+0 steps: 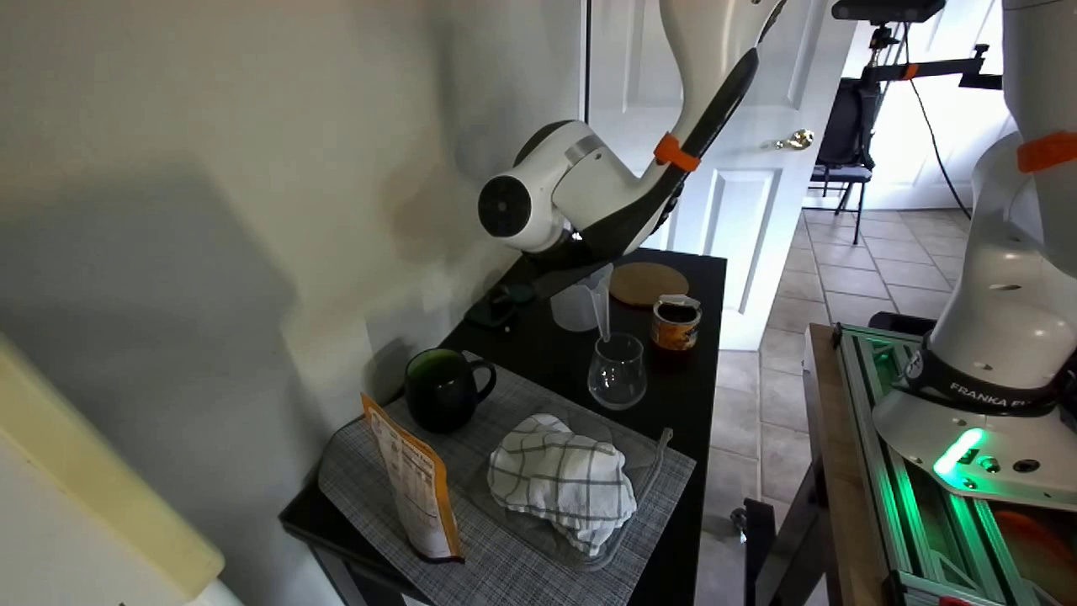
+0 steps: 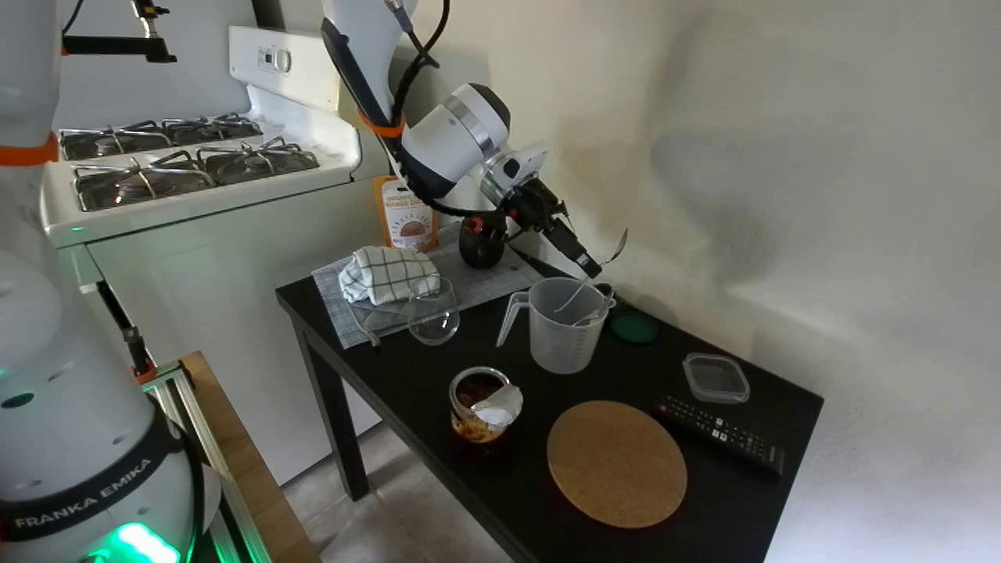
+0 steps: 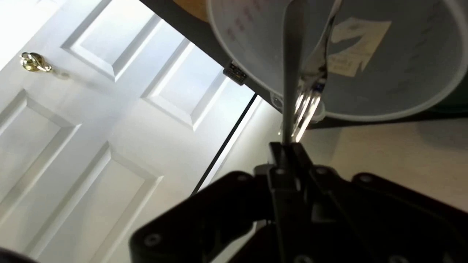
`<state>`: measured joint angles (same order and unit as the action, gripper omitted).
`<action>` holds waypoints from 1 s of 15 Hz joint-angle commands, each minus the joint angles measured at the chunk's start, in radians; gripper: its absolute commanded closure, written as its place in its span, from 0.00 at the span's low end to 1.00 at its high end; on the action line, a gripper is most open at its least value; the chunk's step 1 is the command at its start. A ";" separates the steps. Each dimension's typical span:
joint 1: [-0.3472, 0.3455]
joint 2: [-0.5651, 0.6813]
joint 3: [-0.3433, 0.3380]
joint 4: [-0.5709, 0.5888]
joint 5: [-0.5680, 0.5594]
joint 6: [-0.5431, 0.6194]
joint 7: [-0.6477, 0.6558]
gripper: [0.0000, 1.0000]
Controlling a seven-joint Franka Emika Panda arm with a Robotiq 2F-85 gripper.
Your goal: Transfer the spoon to the jug
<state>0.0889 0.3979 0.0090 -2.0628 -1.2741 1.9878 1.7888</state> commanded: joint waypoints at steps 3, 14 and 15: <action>-0.011 0.023 0.020 -0.039 -0.023 0.079 0.046 0.98; -0.002 0.065 0.014 -0.040 -0.051 0.080 0.019 0.53; -0.002 0.062 0.014 -0.044 -0.055 0.077 0.019 0.46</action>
<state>0.0879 0.4667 0.0215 -2.0842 -1.2957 2.0643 1.8009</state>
